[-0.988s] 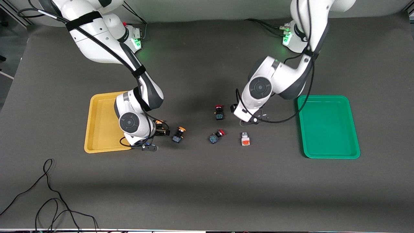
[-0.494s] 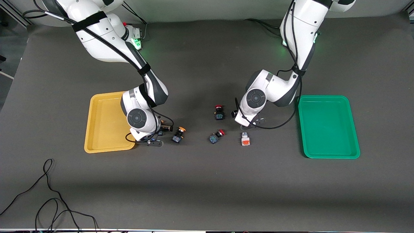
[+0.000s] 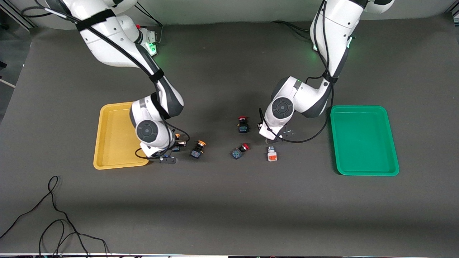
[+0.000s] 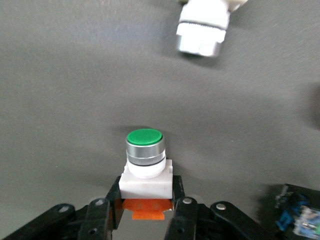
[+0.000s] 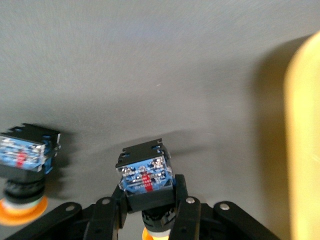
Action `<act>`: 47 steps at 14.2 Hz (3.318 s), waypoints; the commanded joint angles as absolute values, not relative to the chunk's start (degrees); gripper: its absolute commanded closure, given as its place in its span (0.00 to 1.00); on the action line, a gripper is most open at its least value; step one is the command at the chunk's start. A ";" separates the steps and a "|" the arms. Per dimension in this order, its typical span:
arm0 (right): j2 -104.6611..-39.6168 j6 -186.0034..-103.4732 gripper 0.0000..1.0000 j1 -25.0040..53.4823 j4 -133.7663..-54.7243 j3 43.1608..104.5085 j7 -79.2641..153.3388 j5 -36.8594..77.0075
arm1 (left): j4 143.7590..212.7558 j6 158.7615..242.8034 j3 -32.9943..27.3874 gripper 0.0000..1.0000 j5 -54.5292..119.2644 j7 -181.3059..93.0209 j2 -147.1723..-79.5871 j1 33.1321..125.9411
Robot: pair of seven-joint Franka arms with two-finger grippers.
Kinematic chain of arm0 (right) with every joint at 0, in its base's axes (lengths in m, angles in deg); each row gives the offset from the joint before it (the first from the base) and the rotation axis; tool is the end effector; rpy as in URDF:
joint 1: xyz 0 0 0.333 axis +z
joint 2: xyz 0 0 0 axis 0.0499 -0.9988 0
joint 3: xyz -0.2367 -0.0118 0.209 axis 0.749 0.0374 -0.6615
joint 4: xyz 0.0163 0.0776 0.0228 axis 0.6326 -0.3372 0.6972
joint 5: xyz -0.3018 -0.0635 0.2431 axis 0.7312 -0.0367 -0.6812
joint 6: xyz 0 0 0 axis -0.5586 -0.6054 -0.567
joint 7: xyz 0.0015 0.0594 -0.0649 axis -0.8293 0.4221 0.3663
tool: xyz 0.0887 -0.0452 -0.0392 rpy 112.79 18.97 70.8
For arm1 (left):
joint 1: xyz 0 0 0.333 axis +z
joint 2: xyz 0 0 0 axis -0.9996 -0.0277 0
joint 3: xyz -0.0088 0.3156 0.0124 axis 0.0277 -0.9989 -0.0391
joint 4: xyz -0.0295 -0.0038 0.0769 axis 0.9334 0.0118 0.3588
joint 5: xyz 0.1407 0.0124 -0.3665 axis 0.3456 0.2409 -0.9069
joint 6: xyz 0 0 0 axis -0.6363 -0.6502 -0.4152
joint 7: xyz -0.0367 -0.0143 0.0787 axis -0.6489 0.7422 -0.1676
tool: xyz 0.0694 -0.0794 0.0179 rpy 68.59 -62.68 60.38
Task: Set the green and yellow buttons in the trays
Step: 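Close the right gripper on the yellow button while the left gripper grasps the green button, then place the yellow button in the yellow tray while the left gripper places green, then grasp a second yellow button with the right gripper while the left grasps green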
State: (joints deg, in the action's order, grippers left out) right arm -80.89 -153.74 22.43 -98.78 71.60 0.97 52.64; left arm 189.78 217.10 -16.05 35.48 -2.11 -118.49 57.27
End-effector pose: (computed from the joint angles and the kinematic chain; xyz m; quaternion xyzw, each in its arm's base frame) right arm 0.5835 0.2421 0.2179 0.9902 -0.0993 -0.0931 0.0310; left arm 0.4892 -0.3580 0.1942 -0.9844 -0.1490 0.0936 0.0077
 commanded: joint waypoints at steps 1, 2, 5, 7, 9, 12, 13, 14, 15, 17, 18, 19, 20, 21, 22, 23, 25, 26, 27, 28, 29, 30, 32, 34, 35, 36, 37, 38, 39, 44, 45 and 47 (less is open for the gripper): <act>-76.80 -136.50 1.00 21.22 -88.52 71.99 1.33 52.09 | 187.37 206.37 -16.73 0.92 35.82 -7.57 -110.81 58.25; -76.54 -130.69 1.00 20.96 -83.86 72.08 1.24 52.00 | 186.40 202.40 -16.73 0.93 35.82 -13.53 -108.78 59.92; -71.99 -120.01 1.00 17.81 -79.15 72.16 3.61 52.00 | 186.83 194.84 -16.73 0.94 35.21 -25.85 -102.19 67.64; -67.07 -119.12 1.00 13.69 -82.56 72.16 7.72 50.17 | 186.91 188.24 -16.73 0.95 35.29 -36.47 -100.16 74.23; -62.49 -119.55 1.00 10.08 -88.27 73.73 16.40 49.54 | 187.97 186.37 -16.82 0.95 36.43 -45.11 -98.75 81.43; -60.89 -123.23 1.00 9.53 -95.48 81.72 28.71 49.54 | 189.72 191.78 -16.82 0.95 44.33 -49.18 -101.89 86.73; -60.98 -127.08 1.00 9.53 -98.46 83.31 31.45 49.54 | 191.99 196.42 -16.82 0.95 45.48 -49.45 -103.04 87.87; -61.59 -131.12 1.00 9.45 -101.19 84.28 32.52 49.45 | 194.27 201.34 -16.91 0.95 47.06 -49.54 -104.70 89.01; -62.81 -135.16 1.00 9.45 -103.57 84.47 32.71 49.45 | 196.12 206.61 -16.91 0.95 48.90 -49.45 -106.98 89.98; -65.18 -144.21 1.00 9.53 -108.40 84.38 33.41 49.28 | 197.28 212.19 -16.91 0.94 49.27 -49.36 -110.24 90.87; -67.11 -148.00 1.00 9.53 -109.73 84.38 33.41 48.84 | 197.29 212.64 -16.91 0.91 49.27 -49.10 -110.78 90.87; -68.87 -150.47 1.00 9.62 -110.44 84.38 33.41 47.88 | 197.11 212.99 -16.91 0.86 49.27 -49.10 -111.66 91.05; -70.72 -152.15 1.00 9.62 -110.45 84.38 33.50 47.52 | 197.02 213.78 -17.00 0.67 49.36 -49.19 -112.19 91.13; -72.13 -153.82 1.00 9.62 -110.53 84.38 34.46 47.52 | 196.50 213.26 -17.09 0.19 49.27 -49.19 -112.28 91.31; -73.36 -155.23 0.99 9.53 -110.54 84.38 36.12 47.34 | 195.62 212.30 -17.00 0.00 49.36 -49.45 -111.76 92.01; -74.42 -156.37 0.76 9.27 -110.54 84.38 36.22 47.34 | 194.31 209.16 -17.00 0.00 49.27 -49.62 -110.45 92.28; -74.08 -156.04 0.11 9.36 -110.45 84.38 36.14 47.34 | 188.18 199.86 -16.91 0.00 49.27 -49.54 -109.73 92.19; -73.21 -154.73 0.09 9.71 -110.10 84.38 36.05 47.34 | 184.75 195.55 -16.82 0.00 49.18 -49.54 -109.73 92.10; -71.89 -151.84 0.00 9.97 -109.40 84.12 35.35 47.34 | 181.76 192.29 -16.74 0.00 48.92 -49.54 -109.64 92.02; -70.83 -149.12 0.00 10.32 -108.09 83.60 34.56 46.64 | 179.12 190.16 -16.56 0.00 48.57 -49.45 -109.56 91.67; -70.13 -146.22 0.00 12.15 -106.25 83.59 32.55 44.55 | 177.53 189.79 -16.38 0.00 48.22 -48.58 -109.56 91.23; -69.69 -143.06 0.00 14.87 -103.62 83.59 29.84 43.22 | 176.12 190.14 -15.95 0.00 46.91 -48.31 -109.73 90.27; -69.85 -141.18 0.00 20.67 -98.87 83.59 21.25 43.03 | 173.39 190.67 -15.59 0.00 44.10 -45.16 -110.61 87.72; -72.74 -141.96 0.00 26.99 -94.47 82.98 11.40 41.81 | 167.70 190.67 -15.33 0.00 43.91 -38.94 -114.54 81.68; -76.41 -142.32 0.00 30.59 -90.80 82.98 7.70 39.80 | 164.36 190.67 -15.33 0.00 44.00 -36.03 -117.35 78.95; -80.02 -143.19 0.00 32.72 -87.54 82.98 3.74 37.00 | 162.15 190.67 -15.24 0.00 44.08 -33.57 -119.29 76.74; -82.75 -144.94 0.00 34.56 -85.33 82.98 -0.21 34.79 | 161.17 190.84 -15.24 0.00 43.91 -31.45 -120.70 74.55; -84.69 -147.57 0.00 35.89 -85.22 83.06 -1.99 34.16 | 160.38 192.33 -15.24 0.00 43.65 -28.82 -122.11 71.91; -86.10 -150.47 0.00 35.81 -86.09 82.98 -2.10 33.55 | 160.20 194.34 -15.33 0.00 43.91 -25.06 -122.91 69.45; -92.00 -158.31 0.00 36.51 -86.98 82.89 -2.27 29.33 | 160.28 202.26 -15.33 0.00 44.44 -13.79 -128.70 62.93; -92.79 -158.58 0.01 36.60 -86.72 82.97 -2.27 29.15 | 160.63 203.84 -15.33 0.00 44.61 -12.90 -130.02 62.92; -93.59 -160.33 0.23 36.60 -86.72 82.98 -2.18 28.10 | 160.90 207.26 -15.33 0.00 44.52 -12.89 -133.09 62.92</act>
State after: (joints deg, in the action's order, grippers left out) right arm -92.53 -159.15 36.16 -88.27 82.61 -1.85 30.05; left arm 162.24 204.72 -14.47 44.19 -14.29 -129.72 63.20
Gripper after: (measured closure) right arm 0.044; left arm 0.000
